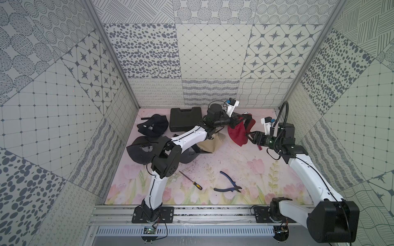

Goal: Open the adjustable buckle of the baseball cap
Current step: Pull the adjustable strap on the baseball cap, then place the baseball cap at the center of the board.

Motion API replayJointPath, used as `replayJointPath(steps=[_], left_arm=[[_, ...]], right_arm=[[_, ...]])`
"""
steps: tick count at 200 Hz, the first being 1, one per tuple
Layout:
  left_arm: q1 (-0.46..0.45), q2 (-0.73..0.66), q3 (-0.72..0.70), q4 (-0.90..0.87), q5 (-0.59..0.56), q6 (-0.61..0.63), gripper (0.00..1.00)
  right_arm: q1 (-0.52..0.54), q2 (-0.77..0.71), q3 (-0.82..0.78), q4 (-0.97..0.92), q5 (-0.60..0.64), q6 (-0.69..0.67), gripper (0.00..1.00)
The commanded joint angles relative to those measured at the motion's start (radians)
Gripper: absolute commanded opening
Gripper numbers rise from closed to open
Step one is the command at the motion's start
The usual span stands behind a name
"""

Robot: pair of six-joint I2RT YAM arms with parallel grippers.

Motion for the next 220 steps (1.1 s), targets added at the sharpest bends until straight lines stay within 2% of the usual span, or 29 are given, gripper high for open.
replayJointPath(steps=[1, 41, 81, 103, 141, 151, 164, 175, 191, 219, 220], left_arm=[[-0.004, 0.058, 0.082, 0.031, 0.028, 0.032, 0.00], [-0.013, 0.150, 0.172, 0.003, 0.083, 0.039, 0.00], [-0.027, 0.302, 0.351, -0.028, 0.165, -0.004, 0.00], [-0.031, 0.398, 0.454, -0.027, 0.169, -0.041, 0.00], [-0.037, 0.538, 0.631, -0.095, 0.163, -0.018, 0.00], [-0.037, 0.563, 0.660, -0.114, 0.154, -0.007, 0.15], [-0.030, 0.591, 0.711, -0.160, 0.154, 0.023, 0.45], [-0.020, 0.600, 0.734, -0.163, 0.152, 0.030, 0.58], [-0.003, 0.588, 0.736, -0.160, 0.144, 0.040, 0.69], [0.014, 0.502, 0.688, -0.249, 0.145, 0.126, 0.77], [0.015, 0.494, 0.684, -0.251, 0.144, 0.128, 0.80]], right_arm=[[-0.040, -0.057, 0.019, -0.071, 0.178, 0.028, 0.91], [-0.114, -0.068, 0.009, -0.045, 0.205, 0.084, 0.92], [-0.170, -0.062, -0.026, 0.046, 0.163, 0.134, 0.90], [-0.190, -0.050, -0.036, 0.066, 0.148, 0.140, 0.90], [-0.209, -0.021, -0.043, 0.052, 0.167, 0.134, 0.90], [-0.210, -0.016, -0.047, 0.060, 0.159, 0.131, 0.90], [-0.210, -0.006, -0.052, 0.071, 0.148, 0.119, 0.93], [-0.210, 0.003, -0.054, 0.074, 0.142, 0.101, 0.94], [-0.209, 0.002, -0.062, 0.075, 0.163, 0.079, 0.97], [-0.210, -0.001, -0.070, 0.087, 0.179, 0.038, 0.98], [-0.210, 0.000, -0.071, 0.088, 0.179, 0.036, 0.98]])
